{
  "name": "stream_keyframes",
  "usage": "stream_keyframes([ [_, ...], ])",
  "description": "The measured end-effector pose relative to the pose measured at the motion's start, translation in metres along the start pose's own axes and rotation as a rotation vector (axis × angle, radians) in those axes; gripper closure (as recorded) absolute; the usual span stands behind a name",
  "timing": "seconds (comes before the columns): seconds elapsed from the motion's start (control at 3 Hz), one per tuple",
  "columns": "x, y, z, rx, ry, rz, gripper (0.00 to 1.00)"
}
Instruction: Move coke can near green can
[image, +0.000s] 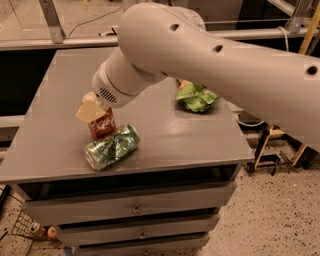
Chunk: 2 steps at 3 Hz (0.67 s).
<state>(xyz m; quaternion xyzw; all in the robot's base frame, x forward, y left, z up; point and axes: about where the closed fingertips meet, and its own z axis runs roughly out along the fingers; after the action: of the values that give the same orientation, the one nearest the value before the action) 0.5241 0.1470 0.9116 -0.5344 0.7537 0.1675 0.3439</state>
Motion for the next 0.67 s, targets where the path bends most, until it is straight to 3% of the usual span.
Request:
stream_keyframes([
  [0.67,-0.0031,0.0024,-0.0034,0.005,-0.003,-0.007,0.05],
])
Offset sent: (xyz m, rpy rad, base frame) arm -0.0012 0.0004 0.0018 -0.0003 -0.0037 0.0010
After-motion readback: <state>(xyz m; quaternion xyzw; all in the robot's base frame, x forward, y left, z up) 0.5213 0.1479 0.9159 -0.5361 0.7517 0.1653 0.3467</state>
